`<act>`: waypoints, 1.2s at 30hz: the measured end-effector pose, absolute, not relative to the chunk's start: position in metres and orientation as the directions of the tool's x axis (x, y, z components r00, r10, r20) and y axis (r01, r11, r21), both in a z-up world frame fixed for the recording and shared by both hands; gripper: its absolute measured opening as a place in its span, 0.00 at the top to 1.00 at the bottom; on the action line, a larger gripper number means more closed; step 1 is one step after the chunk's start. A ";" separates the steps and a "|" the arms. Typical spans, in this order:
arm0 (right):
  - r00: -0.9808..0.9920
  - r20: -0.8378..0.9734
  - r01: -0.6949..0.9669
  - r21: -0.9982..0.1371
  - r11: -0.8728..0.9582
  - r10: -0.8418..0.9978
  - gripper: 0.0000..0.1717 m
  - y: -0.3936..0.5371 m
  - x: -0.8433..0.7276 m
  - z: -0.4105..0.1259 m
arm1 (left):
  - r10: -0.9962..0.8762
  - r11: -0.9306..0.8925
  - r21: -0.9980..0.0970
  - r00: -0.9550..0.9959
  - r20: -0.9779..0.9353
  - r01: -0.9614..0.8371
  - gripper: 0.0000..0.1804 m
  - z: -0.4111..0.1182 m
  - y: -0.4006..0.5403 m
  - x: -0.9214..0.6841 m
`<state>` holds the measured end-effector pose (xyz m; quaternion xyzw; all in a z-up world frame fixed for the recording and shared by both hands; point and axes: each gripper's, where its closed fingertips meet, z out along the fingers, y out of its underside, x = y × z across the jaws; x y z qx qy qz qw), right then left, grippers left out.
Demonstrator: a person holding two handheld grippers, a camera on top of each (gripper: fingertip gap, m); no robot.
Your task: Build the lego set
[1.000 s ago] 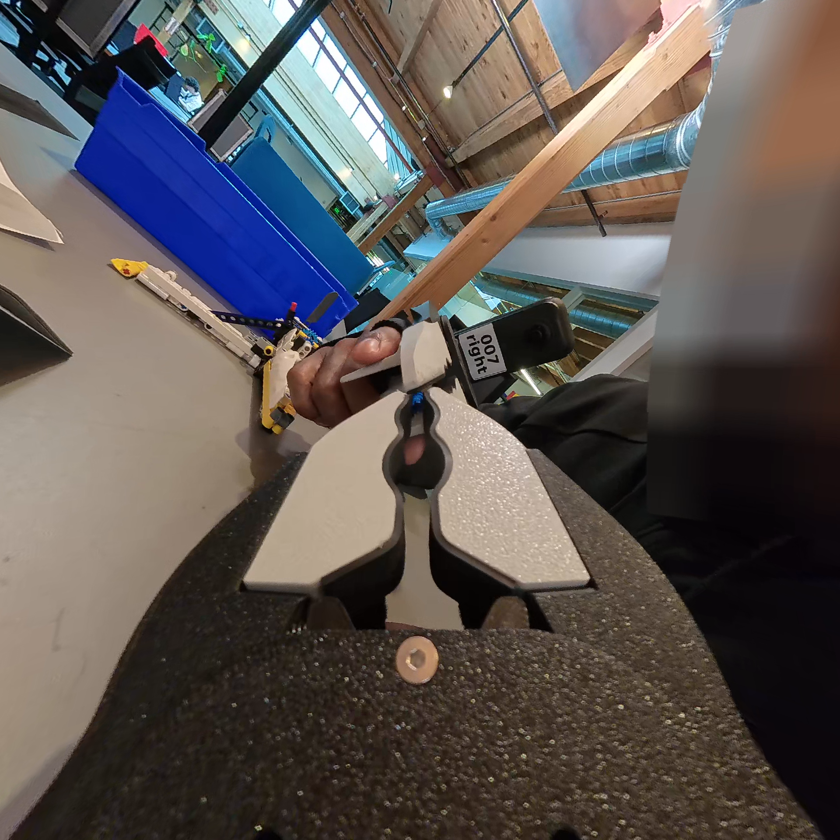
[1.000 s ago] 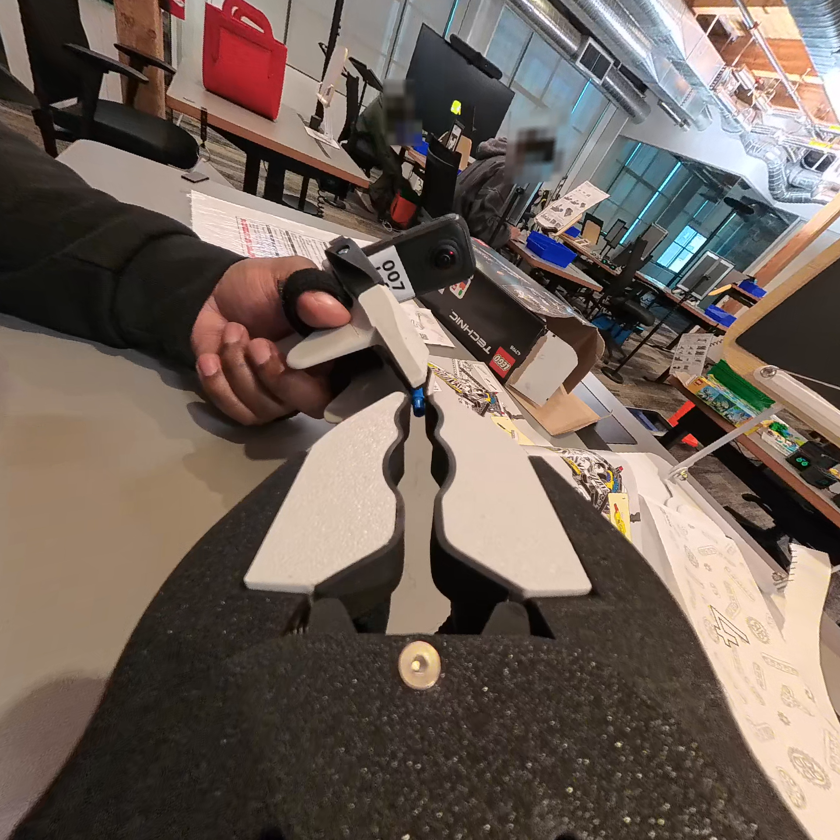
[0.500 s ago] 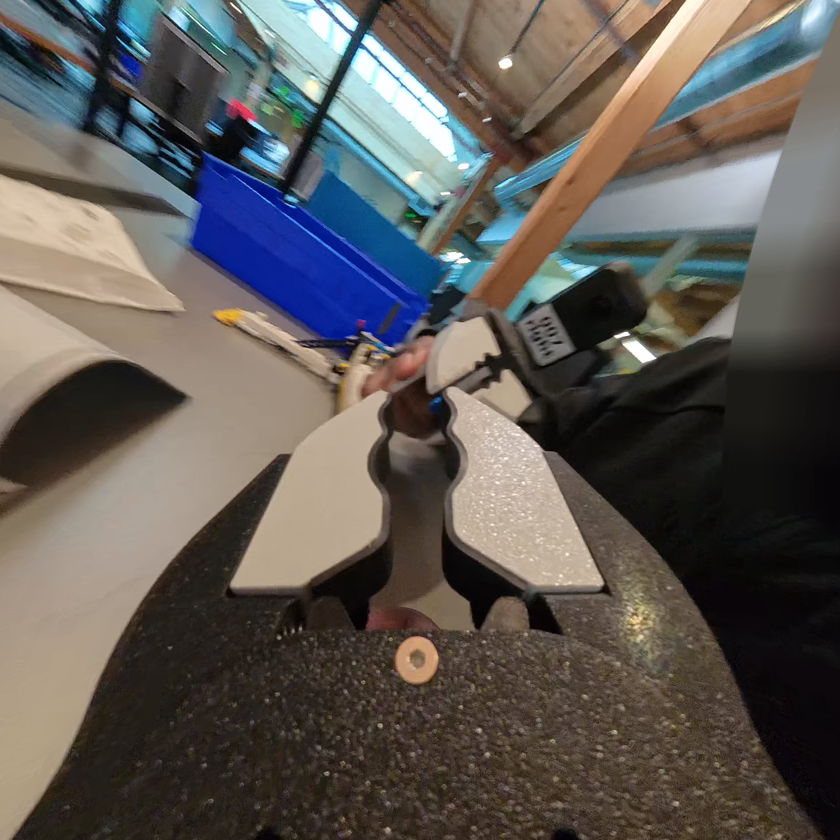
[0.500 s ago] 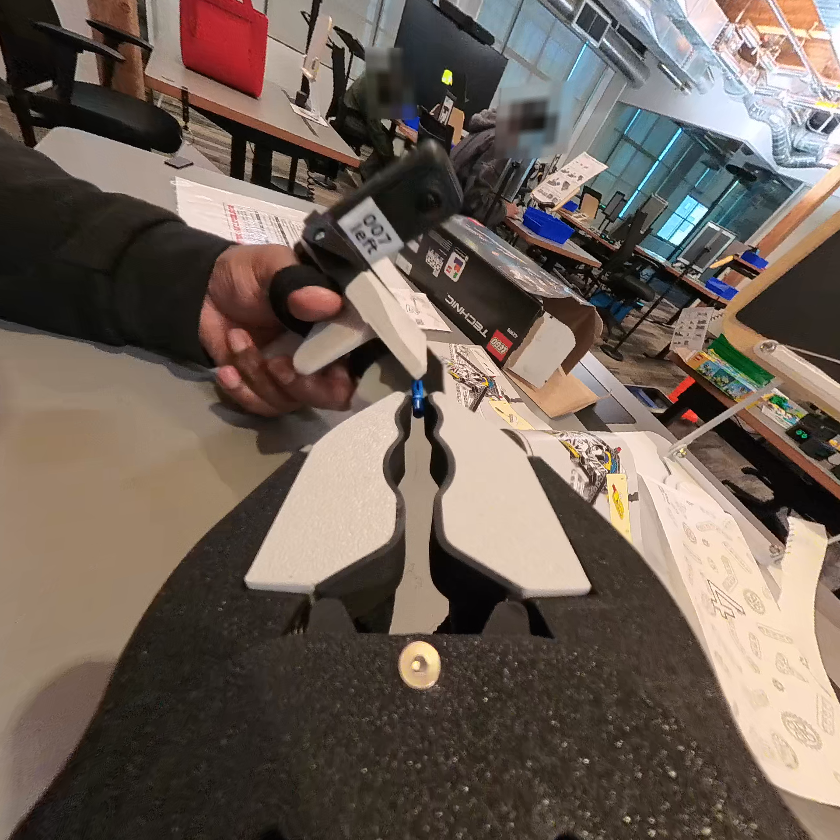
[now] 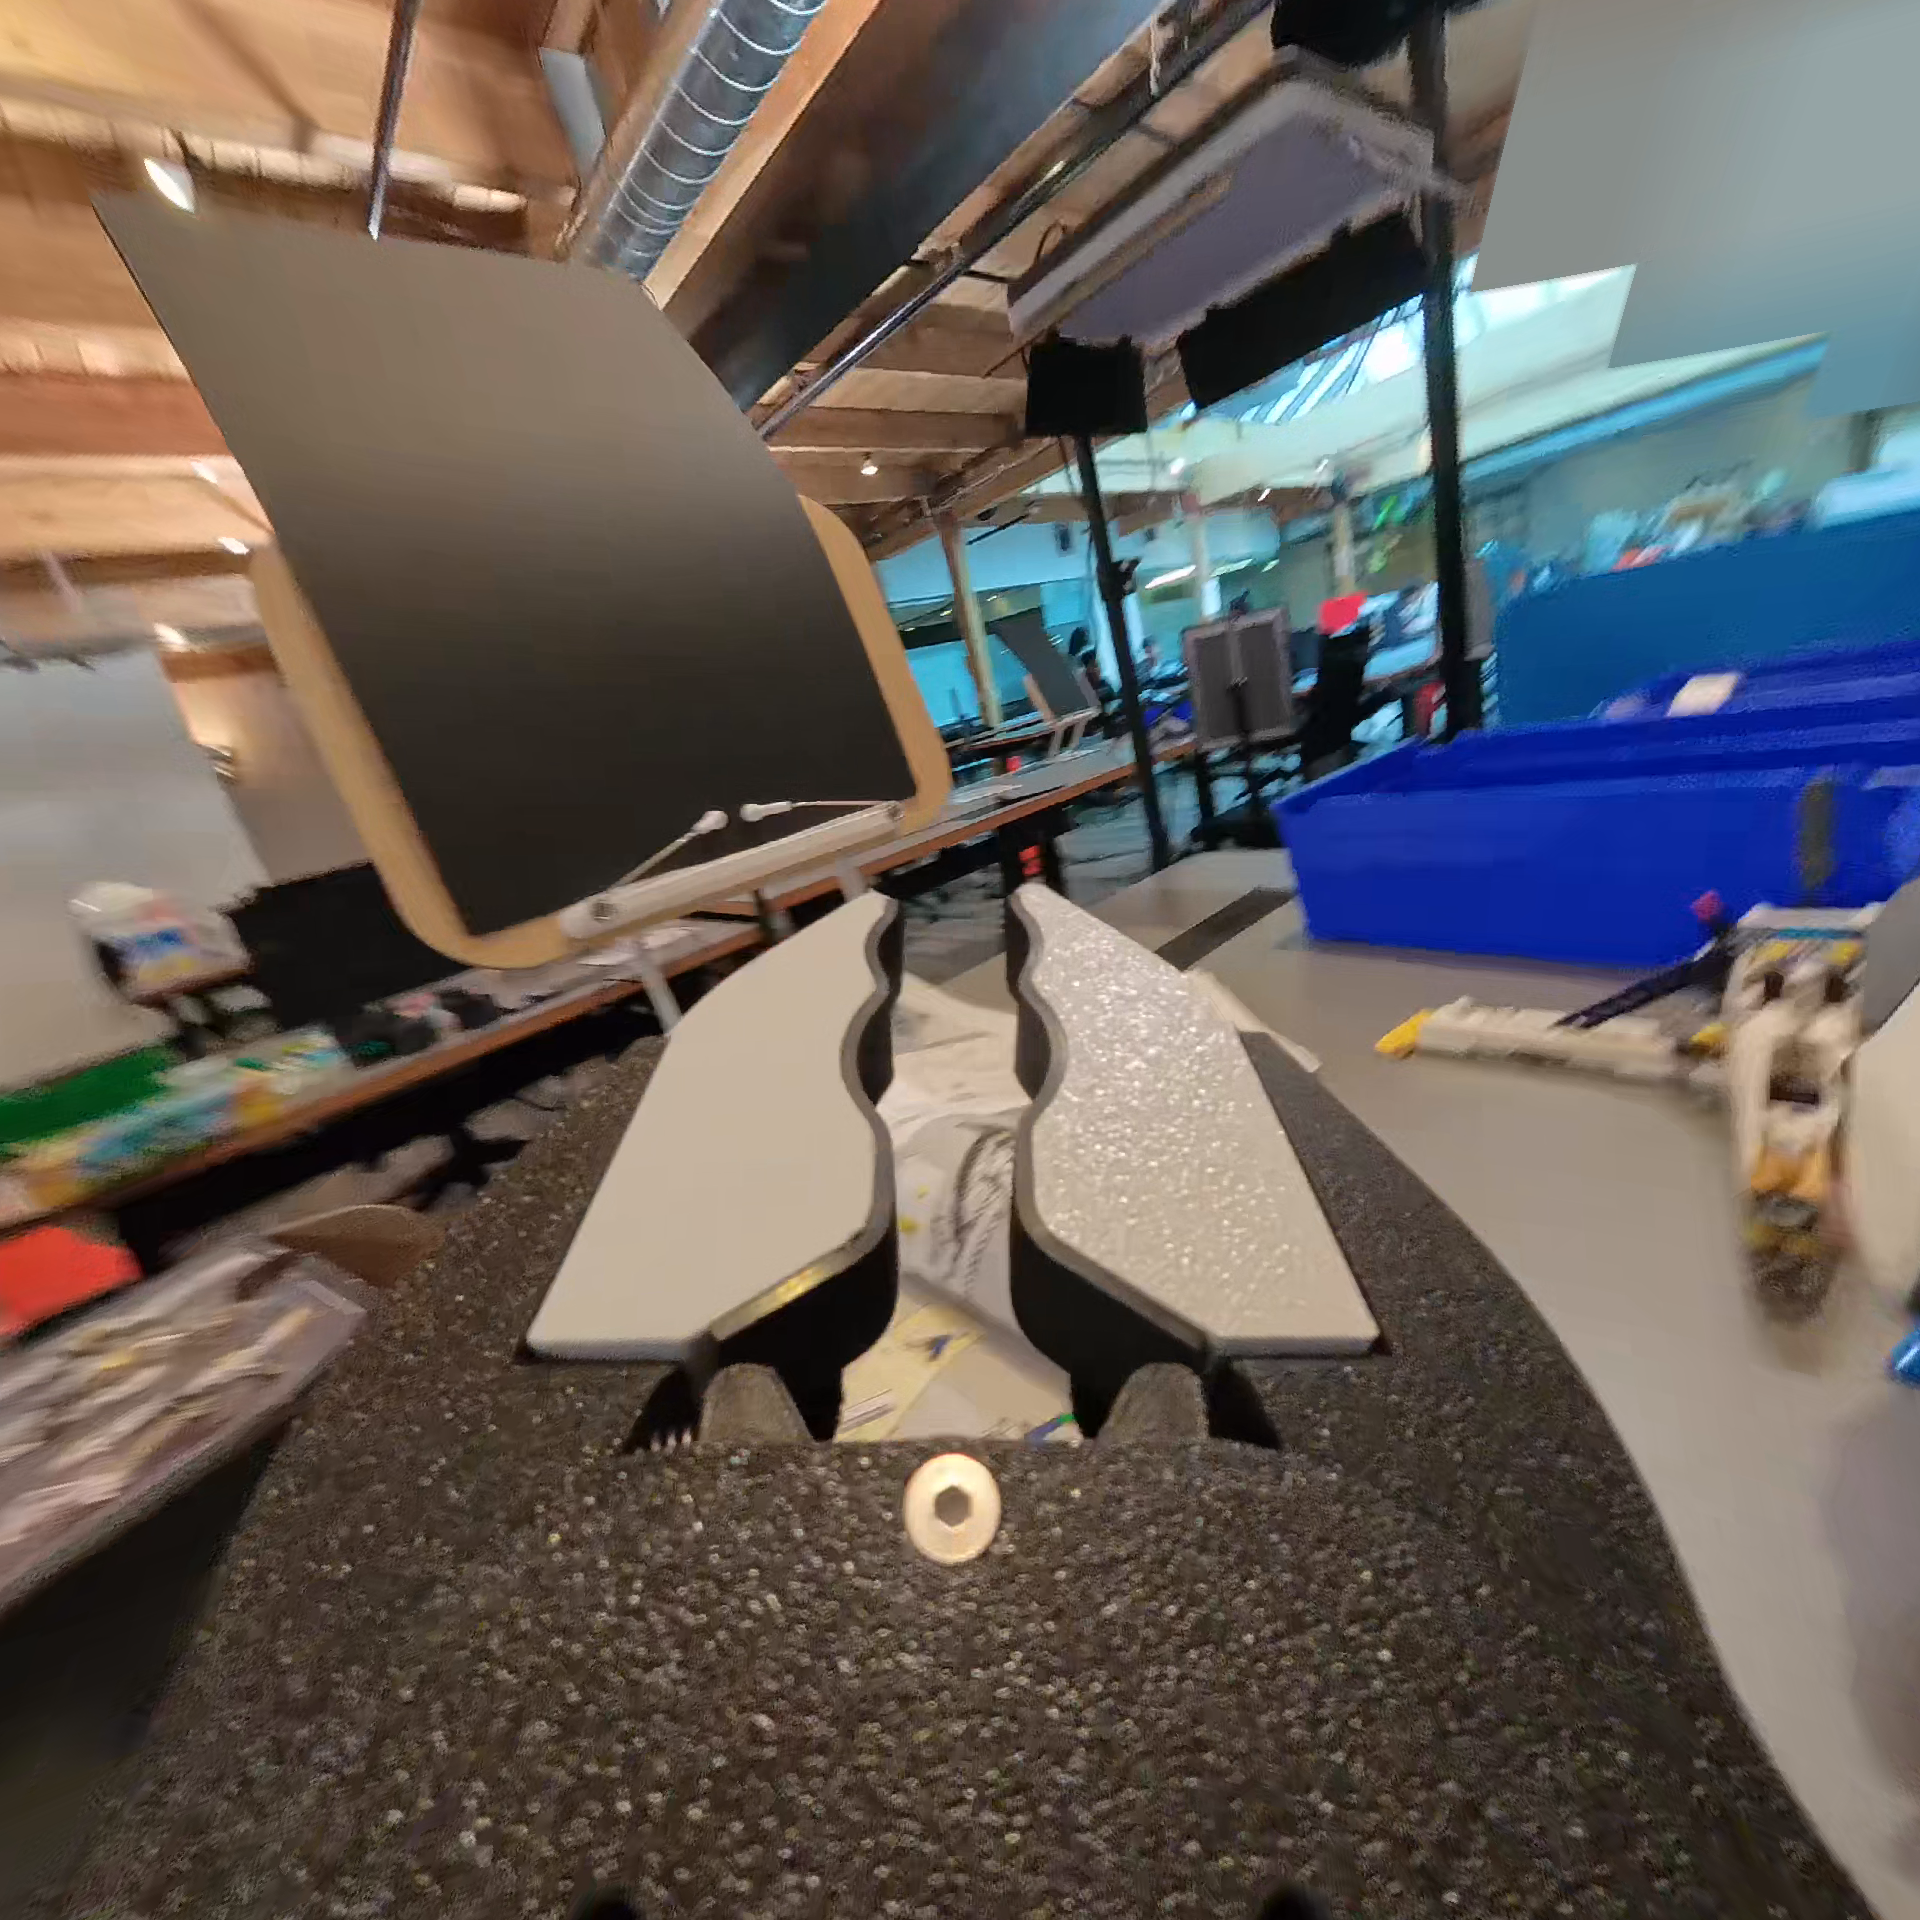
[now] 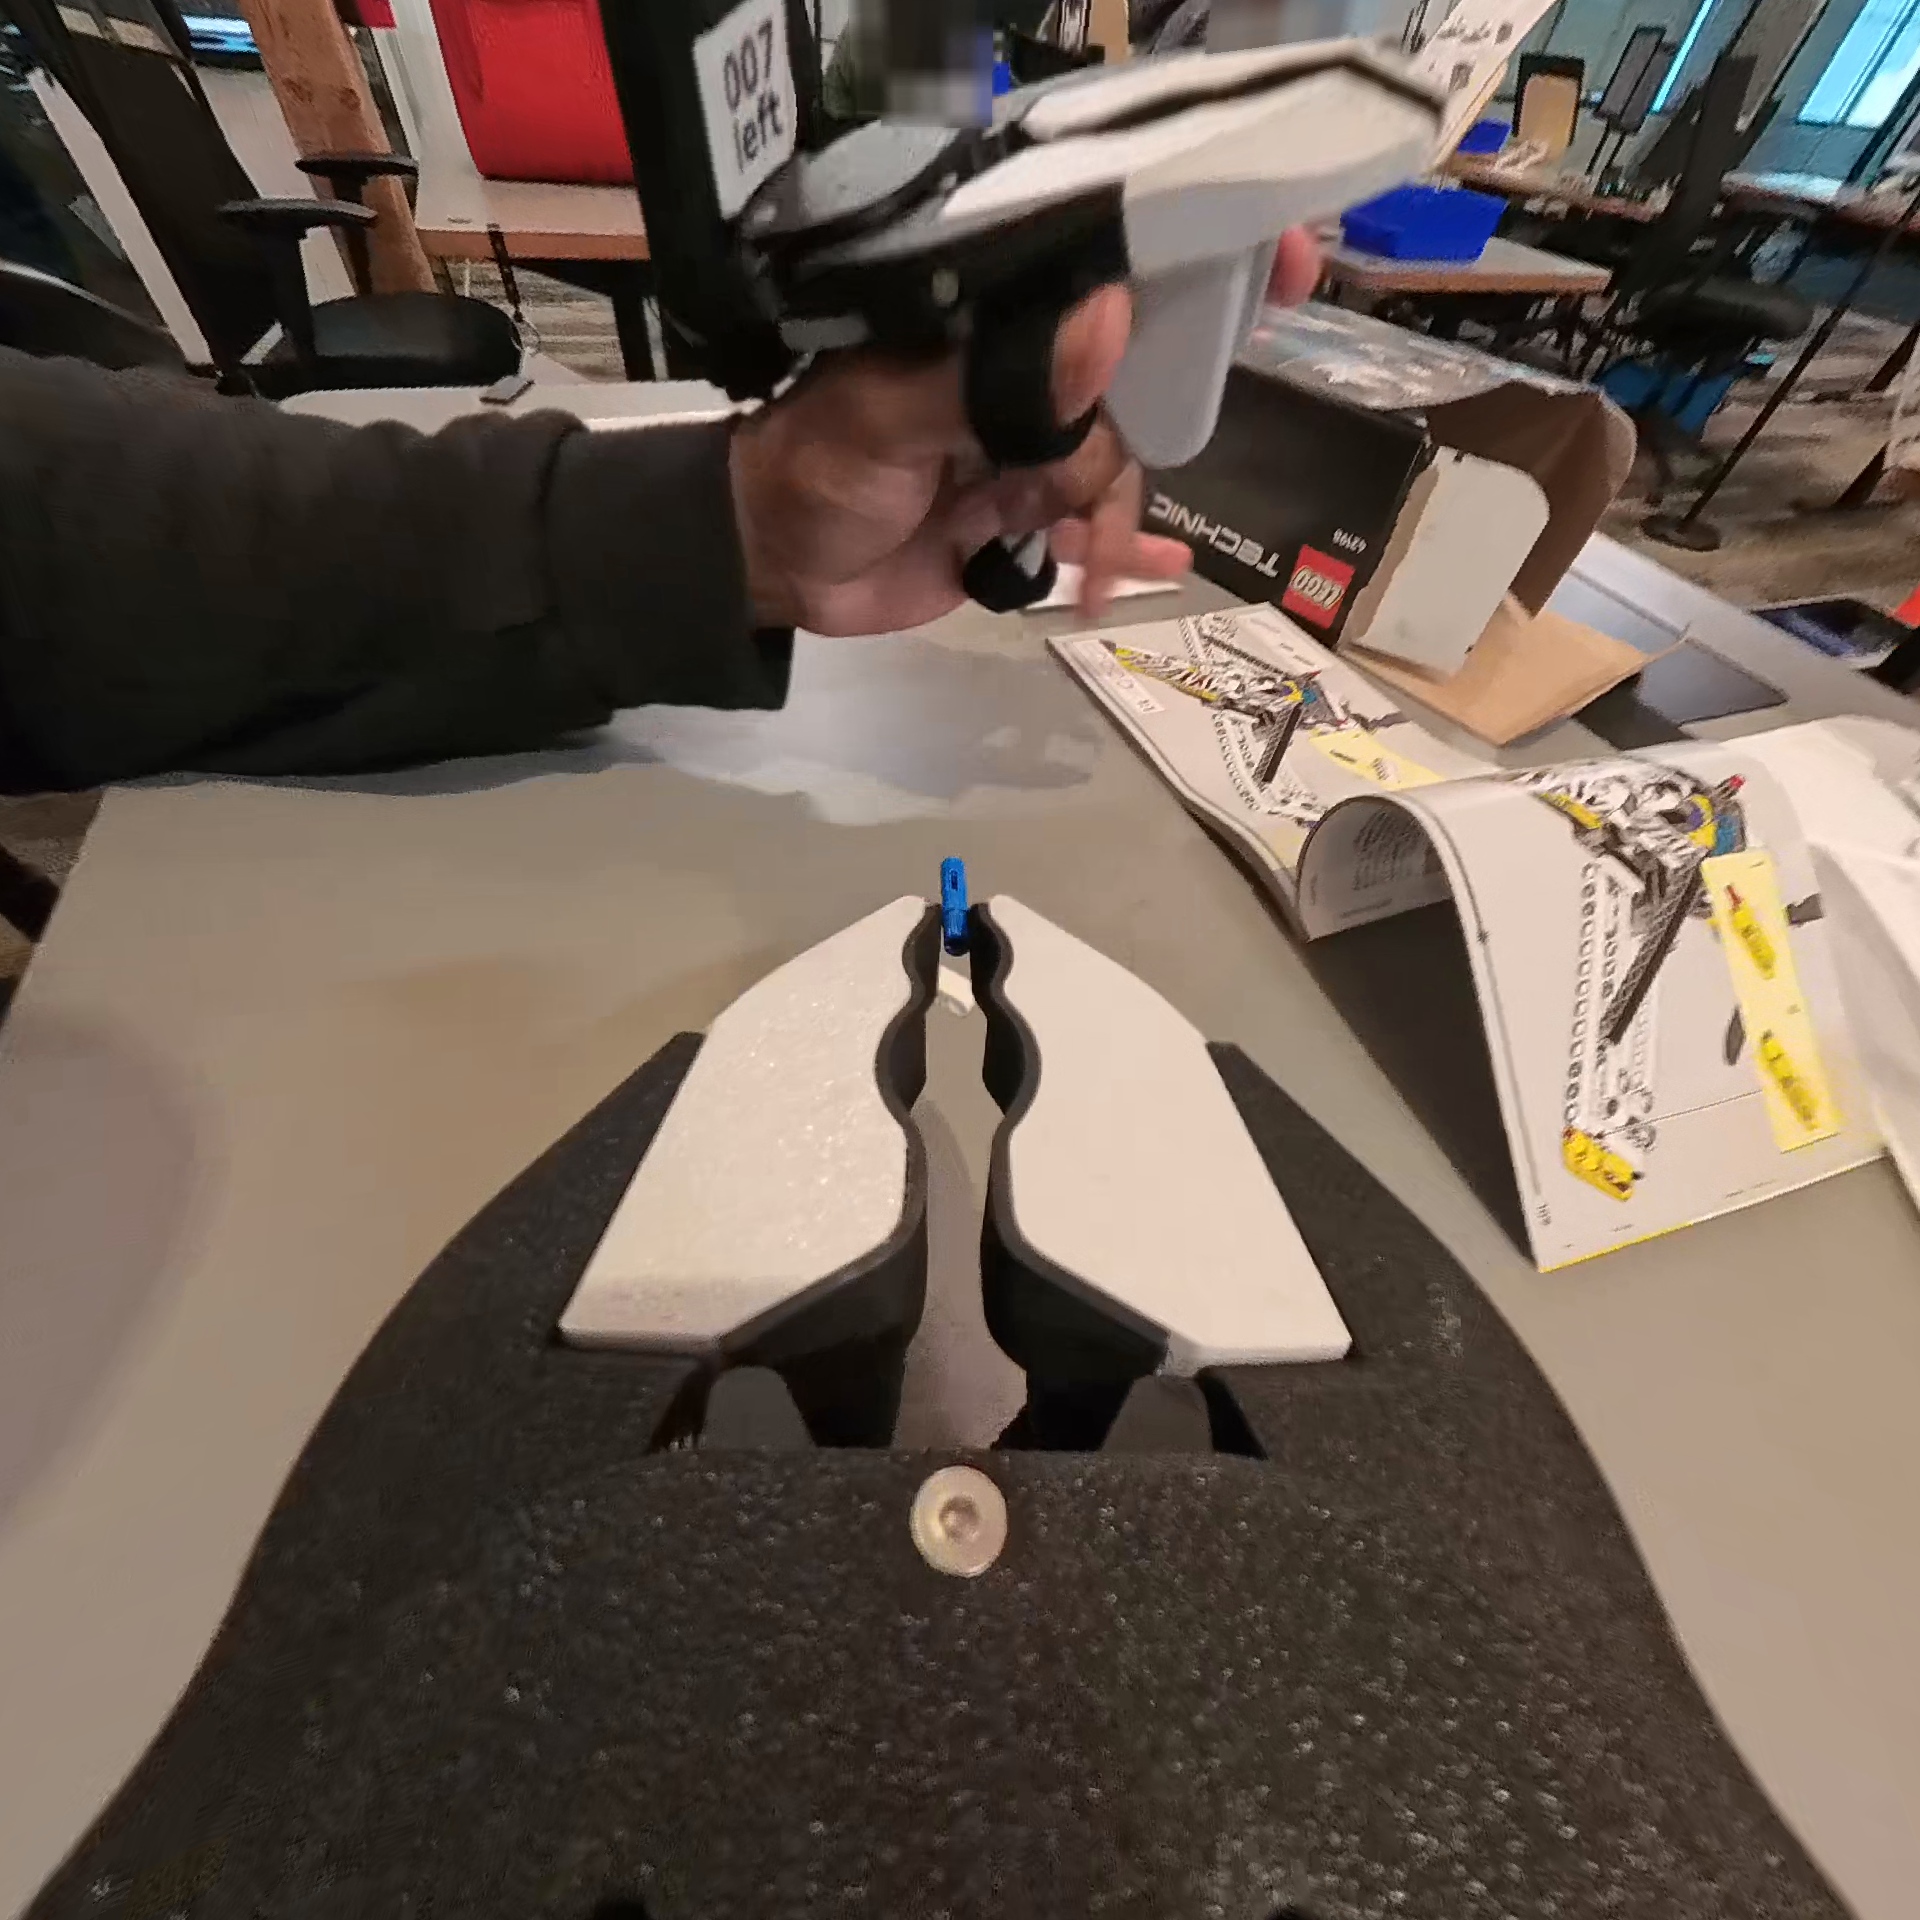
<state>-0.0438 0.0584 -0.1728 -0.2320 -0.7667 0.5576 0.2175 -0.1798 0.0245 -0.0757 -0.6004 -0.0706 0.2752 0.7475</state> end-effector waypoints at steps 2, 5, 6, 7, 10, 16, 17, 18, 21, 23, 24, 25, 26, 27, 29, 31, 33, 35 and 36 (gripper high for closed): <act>-0.798 0.053 0.137 -0.954 0.266 0.600 0.97 0.059 -0.043 -0.176 | 0.382 0.156 -0.982 0.923 -0.036 -0.103 0.88 -0.081 0.035 -0.179; -0.802 0.036 0.159 -0.950 0.270 0.596 0.97 0.058 -0.039 -0.181 | 0.273 -0.130 -0.988 0.961 0.041 0.079 0.85 -0.122 0.053 -0.172; -0.805 0.030 0.164 -0.948 0.271 0.593 0.97 0.058 -0.038 -0.183 | 0.212 -0.273 -0.957 0.977 0.038 0.097 0.85 -0.144 0.055 -0.162; -0.808 0.027 0.168 -0.947 0.274 0.588 0.97 0.057 -0.036 -0.185 | 0.114 -0.419 -0.897 0.989 0.100 0.139 0.85 -0.168 0.055 -0.144; -0.814 0.035 0.168 -0.941 0.293 0.580 0.97 0.056 -0.031 -0.187 | -0.003 -0.702 -0.701 0.983 0.186 0.130 0.84 -0.222 0.037 -0.107; -0.819 0.046 0.165 -0.935 0.313 0.571 0.97 0.057 -0.022 -0.189 | -0.090 -0.819 -0.574 0.988 0.127 -0.001 0.77 -0.248 0.020 -0.070; -0.819 0.046 0.167 -0.934 0.315 0.572 0.97 0.058 -0.022 -0.190 | -0.086 -0.834 -0.552 0.990 0.110 -0.011 0.77 -0.251 0.018 -0.069; -0.818 0.045 0.170 -0.933 0.316 0.574 0.97 0.058 -0.021 -0.191 | -0.085 -0.849 -0.528 0.993 0.086 -0.026 0.78 -0.254 0.015 -0.068; -0.813 0.036 0.185 -0.930 0.318 0.581 0.97 0.060 -0.022 -0.193 | -0.075 -0.867 -0.495 0.997 0.018 -0.056 0.87 -0.260 0.015 -0.064; -0.807 0.025 0.204 -0.926 0.318 0.590 0.97 0.062 -0.024 -0.196 | -0.041 -0.867 -0.496 0.999 -0.012 -0.042 0.96 -0.261 0.018 -0.063; -0.802 0.015 0.218 -0.923 0.317 0.597 0.97 0.063 -0.025 -0.198 | -0.022 -0.864 -0.503 1.000 -0.018 -0.028 0.96 -0.261 0.020 -0.062; -0.795 0.005 0.232 -0.921 0.311 0.607 0.97 0.064 -0.027 -0.199 | 0.006 -0.858 -0.513 0.999 -0.031 -0.011 0.96 -0.261 0.022 -0.062; -0.784 -0.008 0.249 -0.920 0.303 0.620 0.97 0.066 -0.029 -0.199 | 0.046 -0.846 -0.533 0.997 -0.063 0.005 0.96 -0.260 0.025 -0.064; -0.769 -0.026 0.271 -0.918 0.289 0.639 0.97 0.069 -0.031 -0.200 | 0.092 -0.825 -0.565 0.990 -0.105 0.017 0.96 -0.258 0.029 -0.067; -0.738 -0.081 0.316 -0.919 0.236 0.670 0.97 0.073 -0.036 -0.198 | 0.191 -0.736 -0.675 0.971 -0.147 0.042 0.96 -0.246 0.042 -0.070; -0.703 -0.135 0.347 -0.922 0.171 0.698 0.97 0.077 -0.041 -0.195 | 0.272 -0.622 -0.777 0.957 -0.097 0.098 0.96 -0.232 0.055 -0.067; -0.680 -0.143 0.334 -0.933 0.130 0.719 0.97 0.081 -0.045 -0.188 | 0.310 -0.539 -0.827 0.951 -0.017 0.161 0.96 -0.224 0.065 -0.064; -0.648 -0.085 0.303 -0.940 0.154 0.757 0.97 0.087 -0.049 -0.186 | 0.325 -0.477 -0.850 0.943 0.066 0.224 0.96 -0.219 0.071 -0.062; -0.637 -0.054 0.290 -0.941 0.174 0.769 0.97 0.089 -0.050 -0.186 | 0.328 -0.442 -0.859 0.938 0.116 0.261 0.96 -0.218 0.074 -0.061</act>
